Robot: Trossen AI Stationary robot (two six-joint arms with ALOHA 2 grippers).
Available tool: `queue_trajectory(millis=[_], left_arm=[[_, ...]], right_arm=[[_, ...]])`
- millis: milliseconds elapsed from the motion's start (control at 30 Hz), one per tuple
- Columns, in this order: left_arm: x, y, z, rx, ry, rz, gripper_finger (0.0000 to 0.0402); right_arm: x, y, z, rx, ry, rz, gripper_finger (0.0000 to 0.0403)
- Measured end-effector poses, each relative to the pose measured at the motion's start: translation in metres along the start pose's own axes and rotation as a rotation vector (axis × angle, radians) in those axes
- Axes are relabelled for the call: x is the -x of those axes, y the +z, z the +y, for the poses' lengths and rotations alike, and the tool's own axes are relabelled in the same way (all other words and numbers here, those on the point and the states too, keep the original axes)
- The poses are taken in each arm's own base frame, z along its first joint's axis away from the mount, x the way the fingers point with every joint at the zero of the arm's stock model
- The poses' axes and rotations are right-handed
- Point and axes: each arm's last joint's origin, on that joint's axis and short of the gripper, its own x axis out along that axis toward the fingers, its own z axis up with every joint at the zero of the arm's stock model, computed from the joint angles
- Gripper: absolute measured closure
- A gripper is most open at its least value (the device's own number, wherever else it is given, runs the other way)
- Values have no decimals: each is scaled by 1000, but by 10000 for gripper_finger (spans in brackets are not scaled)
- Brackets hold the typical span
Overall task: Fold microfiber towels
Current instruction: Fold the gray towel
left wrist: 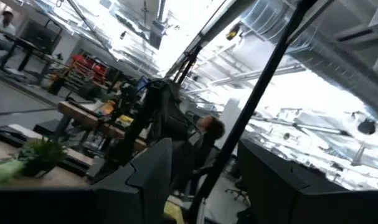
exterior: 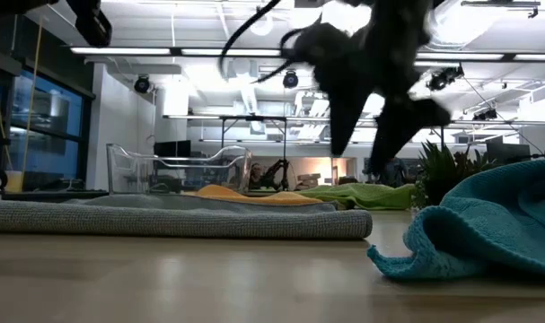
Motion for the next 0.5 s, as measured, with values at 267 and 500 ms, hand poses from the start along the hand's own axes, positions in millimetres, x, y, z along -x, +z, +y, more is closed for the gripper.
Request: queue_trajectory(millis=[267,500], left_arm=[[0,-4,2,-5,22,43,229],[0,-8,4,-14,37,76,229]], right_arm=[[-43,10,24,-42,-94,36,164],[-61,12,28,-110,-148,36,165]])
